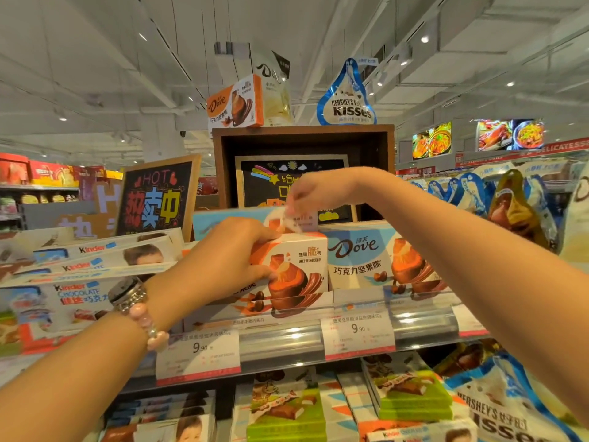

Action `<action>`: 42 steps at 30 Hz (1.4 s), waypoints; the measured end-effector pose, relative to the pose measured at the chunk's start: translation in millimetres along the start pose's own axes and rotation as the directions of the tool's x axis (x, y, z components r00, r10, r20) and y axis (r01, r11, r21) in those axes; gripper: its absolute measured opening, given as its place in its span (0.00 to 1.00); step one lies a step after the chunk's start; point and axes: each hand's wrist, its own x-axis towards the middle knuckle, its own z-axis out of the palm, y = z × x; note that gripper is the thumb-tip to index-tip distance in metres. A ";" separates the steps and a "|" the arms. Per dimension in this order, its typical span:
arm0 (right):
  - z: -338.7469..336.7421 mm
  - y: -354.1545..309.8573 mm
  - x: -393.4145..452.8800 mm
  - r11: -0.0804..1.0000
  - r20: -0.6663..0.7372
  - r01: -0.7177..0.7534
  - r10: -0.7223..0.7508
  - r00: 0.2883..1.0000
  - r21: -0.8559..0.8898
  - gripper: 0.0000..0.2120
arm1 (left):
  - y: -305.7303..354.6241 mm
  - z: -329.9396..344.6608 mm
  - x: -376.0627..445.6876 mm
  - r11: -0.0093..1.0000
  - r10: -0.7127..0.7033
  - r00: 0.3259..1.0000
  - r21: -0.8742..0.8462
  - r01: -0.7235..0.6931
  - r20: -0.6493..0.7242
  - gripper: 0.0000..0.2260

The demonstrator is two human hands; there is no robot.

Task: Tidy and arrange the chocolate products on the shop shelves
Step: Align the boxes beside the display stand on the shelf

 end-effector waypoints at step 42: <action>-5.9 96.3 -133.9 0.984 -0.134 -0.179 0.175 0.976 -0.020 0.10 | 35.1 26.7 70.4 0.928 0.050 0.985 -0.373 0.014 0.162 0.16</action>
